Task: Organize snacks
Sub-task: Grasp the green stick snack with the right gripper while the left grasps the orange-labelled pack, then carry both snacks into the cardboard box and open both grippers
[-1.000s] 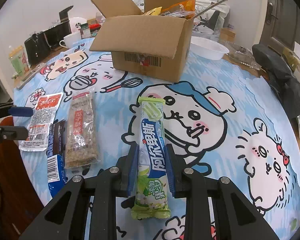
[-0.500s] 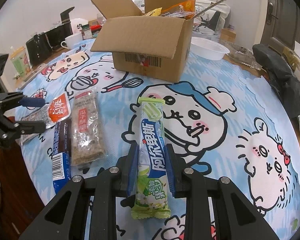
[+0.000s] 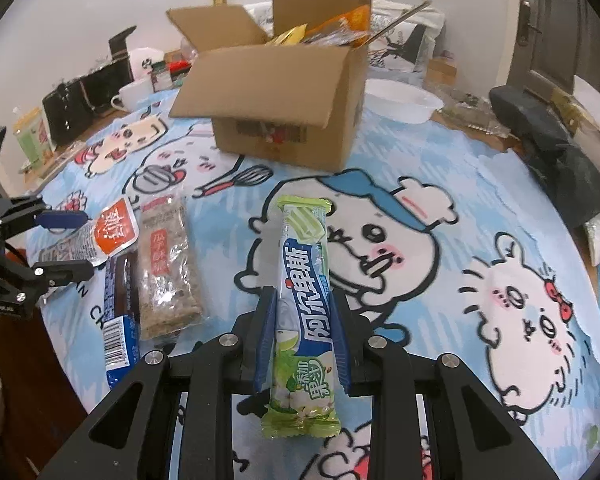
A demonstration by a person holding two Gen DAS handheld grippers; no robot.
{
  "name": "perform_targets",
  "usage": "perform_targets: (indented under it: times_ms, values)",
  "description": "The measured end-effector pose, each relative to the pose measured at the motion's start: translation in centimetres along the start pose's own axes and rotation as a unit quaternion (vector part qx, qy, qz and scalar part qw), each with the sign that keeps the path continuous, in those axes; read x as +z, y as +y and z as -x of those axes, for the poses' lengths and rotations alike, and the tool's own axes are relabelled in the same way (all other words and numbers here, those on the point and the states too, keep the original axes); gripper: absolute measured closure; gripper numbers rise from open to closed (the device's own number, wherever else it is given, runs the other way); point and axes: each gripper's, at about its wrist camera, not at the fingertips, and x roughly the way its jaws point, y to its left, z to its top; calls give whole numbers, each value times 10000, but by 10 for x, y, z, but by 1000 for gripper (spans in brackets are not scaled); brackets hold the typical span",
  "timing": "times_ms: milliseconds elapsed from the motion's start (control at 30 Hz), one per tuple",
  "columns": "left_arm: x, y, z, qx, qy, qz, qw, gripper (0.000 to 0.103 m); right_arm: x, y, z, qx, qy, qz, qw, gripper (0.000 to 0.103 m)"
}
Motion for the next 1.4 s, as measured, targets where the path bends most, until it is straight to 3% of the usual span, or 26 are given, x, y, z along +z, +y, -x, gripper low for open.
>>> perform_targets:
  times_ms: [267,433,533,700,867,1167,1300,1400]
  values:
    - [45,23,53,176,-749,138,9969,38,28,-21,54,-503,-654,34,9966,82]
    - [105,24,93,146,-1388,-89,9902,38,70,-27,89,-641,-1200,141,9906,82]
    - [149,25,95,-59,-1539,-42,9881,38,103,-24,97,-588,-1402,263,9880,82]
    - [223,26,65,-191,-1388,-18,9901,38,166,-23,74,-140,-1292,179,9914,82]
    - [276,44,9,-327,-851,488,9946,38,221,-14,27,-254,-843,394,9953,82]
    - [294,48,-36,-240,-517,613,9965,38,248,-7,-31,-364,-286,515,9976,81]
    - [294,48,-40,-415,-445,758,9953,38,250,-5,-41,-452,-189,504,9975,80]
    - [293,50,-36,-262,-507,734,9957,32,249,-6,-34,-485,-319,478,9972,55]
